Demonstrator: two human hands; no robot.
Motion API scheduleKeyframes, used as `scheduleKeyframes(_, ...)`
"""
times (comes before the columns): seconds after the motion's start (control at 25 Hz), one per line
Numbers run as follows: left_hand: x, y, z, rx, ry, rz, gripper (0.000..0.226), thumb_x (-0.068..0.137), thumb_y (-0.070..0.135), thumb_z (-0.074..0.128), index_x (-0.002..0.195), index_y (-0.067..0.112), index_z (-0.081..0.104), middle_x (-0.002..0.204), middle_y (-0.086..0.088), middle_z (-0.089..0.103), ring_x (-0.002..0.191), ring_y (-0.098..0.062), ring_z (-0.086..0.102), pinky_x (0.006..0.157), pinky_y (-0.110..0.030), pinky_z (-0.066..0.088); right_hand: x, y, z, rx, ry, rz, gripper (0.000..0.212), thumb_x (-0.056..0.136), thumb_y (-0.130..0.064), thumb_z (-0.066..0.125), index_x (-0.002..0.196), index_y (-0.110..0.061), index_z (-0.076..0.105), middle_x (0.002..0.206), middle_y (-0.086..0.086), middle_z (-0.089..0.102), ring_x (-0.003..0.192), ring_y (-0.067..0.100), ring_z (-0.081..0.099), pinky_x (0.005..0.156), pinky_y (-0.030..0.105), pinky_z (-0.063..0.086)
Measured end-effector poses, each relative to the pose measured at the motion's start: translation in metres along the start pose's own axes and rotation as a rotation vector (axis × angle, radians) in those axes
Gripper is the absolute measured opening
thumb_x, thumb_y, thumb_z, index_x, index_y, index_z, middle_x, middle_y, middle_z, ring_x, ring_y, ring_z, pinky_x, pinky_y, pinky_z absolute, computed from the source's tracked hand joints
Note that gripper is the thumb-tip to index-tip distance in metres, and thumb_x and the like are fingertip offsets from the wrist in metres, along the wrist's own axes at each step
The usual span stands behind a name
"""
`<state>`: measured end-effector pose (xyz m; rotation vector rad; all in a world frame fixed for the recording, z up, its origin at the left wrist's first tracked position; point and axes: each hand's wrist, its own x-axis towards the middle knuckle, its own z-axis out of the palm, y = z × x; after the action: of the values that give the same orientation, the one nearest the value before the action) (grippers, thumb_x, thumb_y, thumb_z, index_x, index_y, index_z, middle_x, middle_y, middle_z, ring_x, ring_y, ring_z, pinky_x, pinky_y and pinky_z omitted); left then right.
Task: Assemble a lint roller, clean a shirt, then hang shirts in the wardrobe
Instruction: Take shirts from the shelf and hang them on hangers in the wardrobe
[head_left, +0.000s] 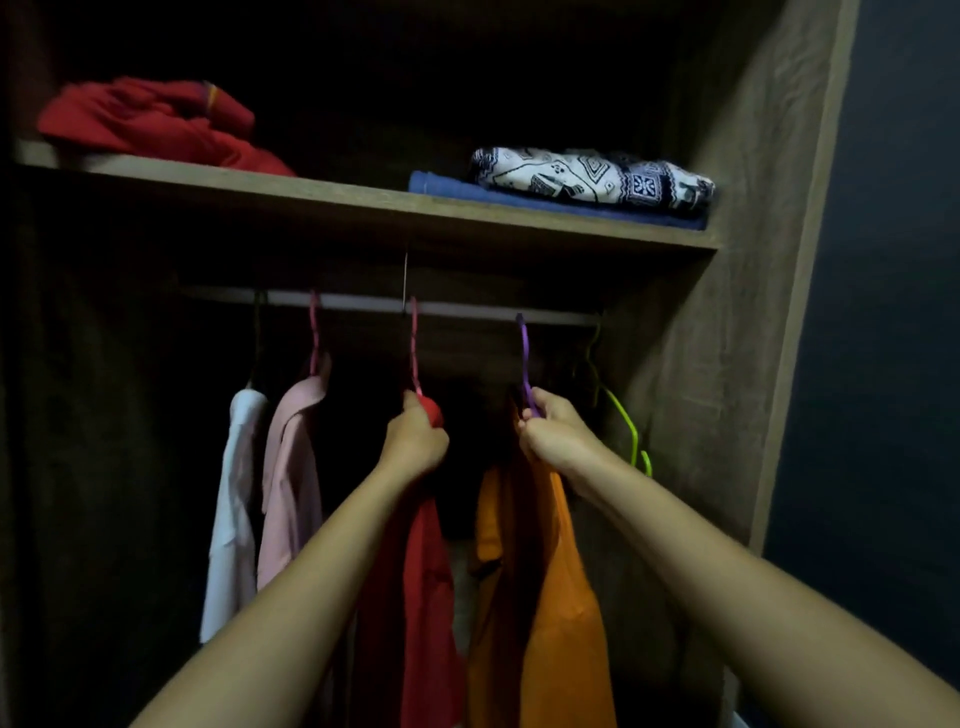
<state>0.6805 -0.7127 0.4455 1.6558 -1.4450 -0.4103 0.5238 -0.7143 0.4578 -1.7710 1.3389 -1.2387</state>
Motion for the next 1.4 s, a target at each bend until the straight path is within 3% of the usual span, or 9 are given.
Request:
scheduleKeyframes(0.28, 0.007, -0.012, -0.013, 0.01, 0.032, 0.041, 0.073, 0.087, 0.011, 0.051, 0.15, 0.011, 0.013, 0.139, -0.021, 0.046, 0.122, -0.032, 0.05, 0.095, -0.025, 0.04, 0.071, -0.043, 0.021, -0.074, 0.027, -0.038, 0.024, 0.076, 0.003, 0.045, 0.059, -0.013, 0.049, 0.056, 0.001, 0.046, 0.055, 0.015, 0.046, 0.044, 0.02, 0.031)
scheduleKeyframes(0.44, 0.009, -0.016, -0.012, 0.026, 0.013, 0.036, 0.072, 0.087, 0.016, 0.054, 0.149, 0.012, 0.018, 0.135, -0.02, 0.05, 0.118, -0.031, 0.053, 0.093, -0.025, 0.043, 0.095, -0.027, 0.032, -0.336, -0.1, -0.041, 0.021, 0.092, -0.008, 0.038, 0.083, -0.009, 0.057, 0.074, 0.007, 0.052, 0.085, 0.022, 0.052, 0.054, 0.015, 0.035)
scheduleKeyframes(0.56, 0.008, -0.015, -0.015, 0.055, 0.009, 0.045, 0.069, 0.087, 0.013, 0.051, 0.148, 0.009, 0.019, 0.133, -0.022, 0.051, 0.12, -0.033, 0.051, 0.095, -0.026, 0.041, 0.093, -0.026, 0.034, -0.655, -0.158, -0.072, 0.031, 0.093, -0.011, 0.039, 0.112, 0.005, 0.058, 0.12, 0.025, 0.059, 0.117, 0.032, 0.053, 0.088, 0.027, 0.045)
scheduleKeyframes(0.72, -0.004, -0.009, -0.027, 0.211, -0.071, 0.096, 0.075, 0.087, 0.02, 0.055, 0.148, 0.006, 0.013, 0.139, -0.022, 0.045, 0.126, -0.035, 0.046, 0.099, -0.029, 0.038, 0.063, -0.027, 0.038, -0.956, -0.11, -0.153, 0.049, 0.087, -0.02, 0.051, 0.131, 0.001, 0.043, 0.135, 0.023, 0.047, 0.123, 0.036, 0.046, 0.1, 0.035, 0.042)
scheduleKeyframes(0.88, -0.031, 0.021, -0.085, 0.383, 0.435, 0.703, 0.048, 0.083, 0.034, 0.043, 0.121, 0.009, 0.057, 0.112, -0.012, 0.066, 0.103, -0.029, 0.063, 0.084, -0.036, 0.051, 0.017, -0.037, 0.023, -0.98, 0.166, -0.644, 0.051, 0.087, -0.03, 0.046, 0.131, -0.005, 0.047, 0.117, 0.01, 0.061, 0.111, 0.026, 0.056, 0.089, 0.032, 0.049)
scheduleKeyframes(1.04, -0.028, 0.064, -0.17, 0.523, 0.849, 1.206, 0.03, 0.081, 0.022, 0.045, 0.094, 0.004, 0.066, 0.085, -0.013, 0.066, 0.074, -0.031, 0.065, 0.061, -0.036, 0.054, 0.0, -0.082, -0.003, -0.912, 0.466, -1.233, 0.041, 0.083, -0.036, 0.048, 0.11, -0.01, 0.066, 0.102, 0.006, 0.069, 0.094, 0.022, 0.064, 0.085, 0.032, 0.049)
scheduleKeyframes(1.16, 0.01, 0.081, -0.231, 0.849, 1.028, 1.003, 0.04, 0.083, 0.03, 0.053, 0.118, 0.011, 0.059, 0.125, -0.02, 0.056, 0.112, -0.036, 0.056, 0.087, -0.049, 0.049, 0.023, -0.128, -0.018, -1.067, 0.577, -1.196, 0.067, 0.083, -0.051, 0.042, 0.133, -0.008, 0.049, 0.139, 0.013, 0.05, 0.128, 0.025, 0.047, 0.108, 0.038, 0.027)
scheduleKeyframes(1.28, 0.03, 0.079, -0.273, 0.857, 0.709, 0.34, 0.076, 0.081, 0.072, 0.04, 0.145, 0.038, 0.018, 0.157, -0.01, 0.013, 0.14, -0.038, 0.019, 0.105, -0.064, 0.019, 0.045, -0.155, -0.018, -1.178, 0.492, -1.087, 0.079, 0.084, -0.066, 0.028, 0.14, -0.012, 0.039, 0.144, 0.014, 0.043, 0.134, 0.026, 0.042, 0.11, 0.038, 0.018)
scheduleKeyframes(1.4, 0.033, 0.079, -0.29, 0.845, 0.478, 0.218, 0.088, 0.068, 0.087, 0.032, 0.137, 0.031, 0.037, 0.137, -0.011, 0.046, 0.123, -0.034, 0.045, 0.099, -0.054, 0.035, 0.049, -0.16, -0.015, -1.173, 0.46, -1.041, 0.082, 0.081, -0.07, 0.028, 0.14, -0.014, 0.04, 0.137, 0.014, 0.052, 0.128, 0.027, 0.049, 0.108, 0.036, 0.018)
